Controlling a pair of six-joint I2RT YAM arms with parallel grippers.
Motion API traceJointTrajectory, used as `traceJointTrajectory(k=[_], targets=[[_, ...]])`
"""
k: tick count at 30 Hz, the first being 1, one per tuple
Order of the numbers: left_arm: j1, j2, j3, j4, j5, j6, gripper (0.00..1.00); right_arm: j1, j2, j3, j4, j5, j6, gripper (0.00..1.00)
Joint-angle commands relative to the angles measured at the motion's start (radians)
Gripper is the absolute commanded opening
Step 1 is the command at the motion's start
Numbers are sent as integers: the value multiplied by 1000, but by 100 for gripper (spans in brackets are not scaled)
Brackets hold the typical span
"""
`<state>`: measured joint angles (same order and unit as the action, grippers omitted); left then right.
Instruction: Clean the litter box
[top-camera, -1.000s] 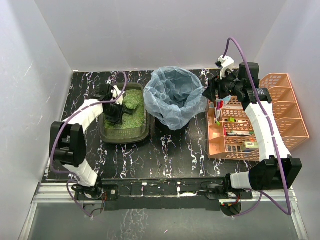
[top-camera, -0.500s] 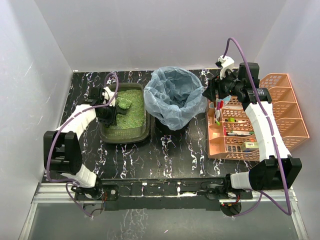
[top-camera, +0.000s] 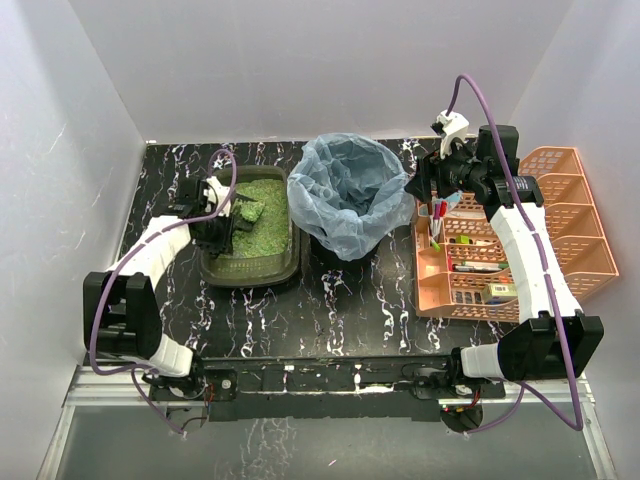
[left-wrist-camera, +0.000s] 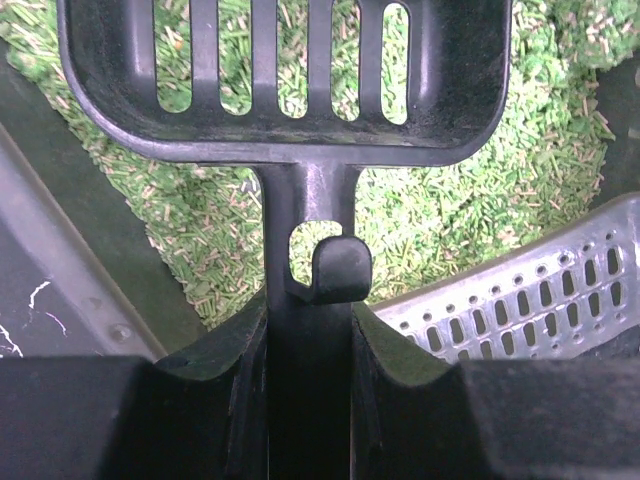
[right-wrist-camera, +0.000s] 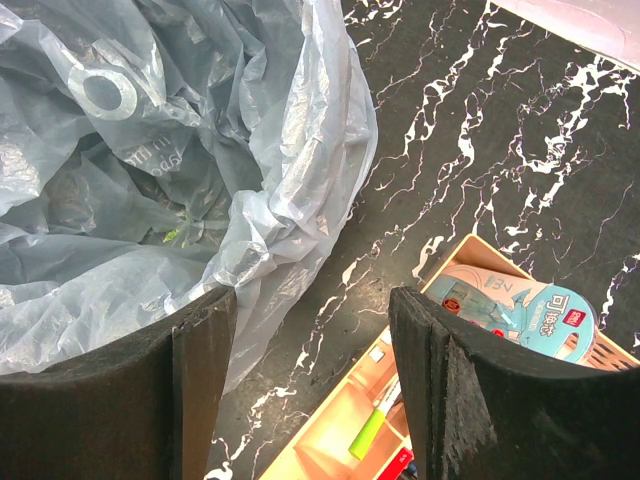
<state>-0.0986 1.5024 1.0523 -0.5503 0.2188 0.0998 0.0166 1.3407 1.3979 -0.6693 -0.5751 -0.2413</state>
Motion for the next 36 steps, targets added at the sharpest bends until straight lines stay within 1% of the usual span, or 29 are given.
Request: traceJointTrajectory(k=[1,3,5,8,9,10,12,13,15,17,18,20,22,25,27,28,30,32,34,36], targets=[[1,-66,-27,10,8,1,0,-4,-11,24,64,-20,2,68],[14,-52,-20,-4,12,10,0,-4,-13,28,66,-14,1,68],[-8,-61,-29,-6,43,15,0,-4,-12,31,66,-17,2,68],[-40,-107,-58,19,-6,32,0,-5,-8,33,63,-20,4,68],[-35,-105,-54,14,-30,37,0,-4,-8,32,63,-18,4,68],[-13,-94,-45,4,-25,35,0,-4,-8,31,64,-16,4,68],[43,-46,-12,-28,36,25,0,-4,-10,29,66,-17,4,68],[48,-18,-1,-42,50,32,0,-4,-9,30,66,-19,5,68],[14,-44,-24,-19,58,33,0,-4,-9,31,63,-22,7,68],[-42,-94,-66,15,8,48,0,-4,-12,29,62,-16,4,68],[-52,-110,-76,19,-3,49,0,-4,-14,25,62,-13,1,68],[-23,-104,-61,5,-20,41,0,-4,-19,17,67,-9,1,68],[11,-68,-33,-28,17,38,0,-5,-17,14,72,-14,3,68],[-9,-80,-40,-23,55,40,0,-4,-12,18,70,-22,7,68],[-15,-104,-52,-2,10,31,0,-4,-13,18,68,-20,6,68],[11,-95,-46,-5,-7,22,0,-4,-14,18,68,-18,5,68],[46,-48,-13,-46,27,31,0,-4,-14,18,69,-18,6,68],[28,-59,-23,-49,66,40,0,-4,-12,19,70,-21,6,68],[-30,-108,-60,-15,20,53,0,-4,-9,22,68,-22,7,68],[-46,-125,-67,-6,-23,57,0,-4,-9,23,69,-16,5,68]])
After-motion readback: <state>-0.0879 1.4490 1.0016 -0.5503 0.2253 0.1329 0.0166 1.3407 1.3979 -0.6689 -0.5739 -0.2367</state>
